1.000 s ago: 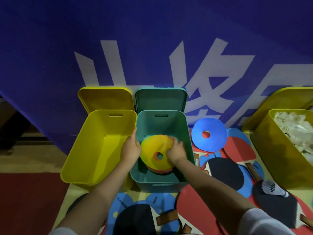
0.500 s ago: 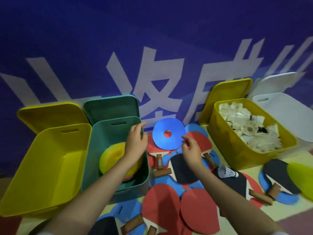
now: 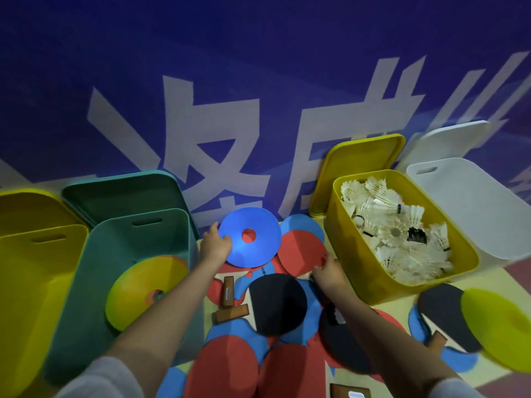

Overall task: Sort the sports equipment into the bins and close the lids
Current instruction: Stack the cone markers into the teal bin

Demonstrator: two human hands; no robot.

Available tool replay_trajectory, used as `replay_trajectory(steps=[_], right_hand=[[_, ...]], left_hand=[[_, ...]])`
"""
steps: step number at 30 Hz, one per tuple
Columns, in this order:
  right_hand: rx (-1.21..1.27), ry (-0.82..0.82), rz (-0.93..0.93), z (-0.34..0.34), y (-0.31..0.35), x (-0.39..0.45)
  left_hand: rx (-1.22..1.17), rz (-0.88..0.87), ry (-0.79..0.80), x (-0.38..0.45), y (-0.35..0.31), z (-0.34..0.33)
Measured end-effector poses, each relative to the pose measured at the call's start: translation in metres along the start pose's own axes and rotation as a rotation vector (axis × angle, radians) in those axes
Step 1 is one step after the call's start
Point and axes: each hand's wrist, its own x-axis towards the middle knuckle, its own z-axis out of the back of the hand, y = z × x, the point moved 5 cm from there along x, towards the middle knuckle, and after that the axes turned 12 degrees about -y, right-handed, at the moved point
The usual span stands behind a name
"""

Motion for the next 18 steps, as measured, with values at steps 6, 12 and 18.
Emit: replay_trajectory(steps=[6, 12, 18], right_hand=[[0.029, -0.017, -0.160, -0.013, 0.001, 0.033], [0.239, -0.058, -0.359, -0.018, -0.006, 0.045], [0.286, -0.084, -0.100, -0.014, 0.023, 0.049]], left_hand=[[0.004, 0.128, -0.028, 0.036, 0.021, -0.030], [-0.078, 0.106, 0.030, 0.048, 0.024, -0.055], [-0.016, -0.254, -0.073, 0.037, 0.007, -0.049]])
